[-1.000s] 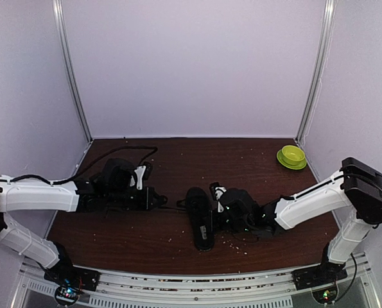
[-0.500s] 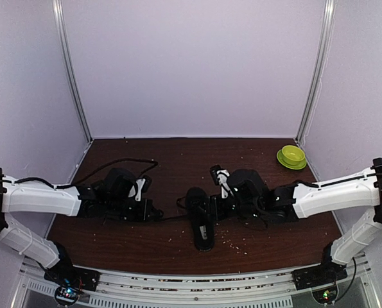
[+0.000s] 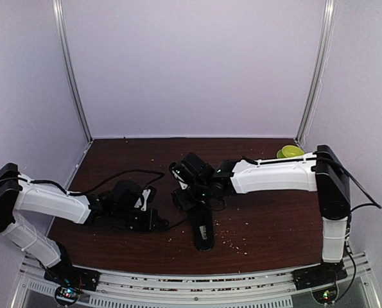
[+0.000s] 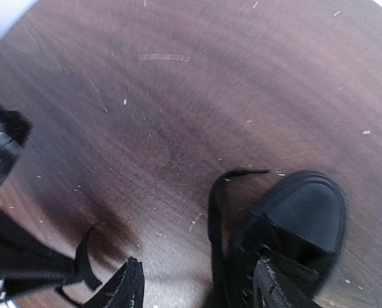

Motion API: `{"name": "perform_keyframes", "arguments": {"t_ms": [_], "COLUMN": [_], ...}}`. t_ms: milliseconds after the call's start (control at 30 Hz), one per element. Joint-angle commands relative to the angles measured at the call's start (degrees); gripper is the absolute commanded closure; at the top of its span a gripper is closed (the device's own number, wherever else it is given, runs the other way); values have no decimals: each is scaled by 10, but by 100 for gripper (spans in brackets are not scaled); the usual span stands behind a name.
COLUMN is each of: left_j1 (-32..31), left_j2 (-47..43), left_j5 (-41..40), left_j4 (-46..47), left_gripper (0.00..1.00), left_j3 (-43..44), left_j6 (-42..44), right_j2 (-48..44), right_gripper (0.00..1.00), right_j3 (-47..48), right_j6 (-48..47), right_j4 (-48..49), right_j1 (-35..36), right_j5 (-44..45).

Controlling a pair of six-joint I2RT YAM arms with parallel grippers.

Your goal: Tie the shoes

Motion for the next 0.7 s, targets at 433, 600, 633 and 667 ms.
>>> {"name": "perform_keyframes", "arguments": {"t_ms": [433, 600, 633, 667], "left_j1": [-12, -12, -12, -12], "left_j2": [6, 10, 10, 9], "left_j5": [-15, -11, -10, -10], "left_j4": [72, 73, 74, 74], "left_gripper": [100, 100, 100, 100], "left_j3": [-17, -14, -14, -14], "left_j6": [-4, -2, -2, -1], "right_j2": [228, 244, 246, 249], "right_gripper": [59, 60, 60, 60], "right_j3": [259, 269, 270, 271], "right_j6": [45, 63, 66, 71], "right_j4": [-203, -205, -205, -204], "right_j1": [-18, -26, -28, -31], "right_j5": [65, 83, 82, 80]}}
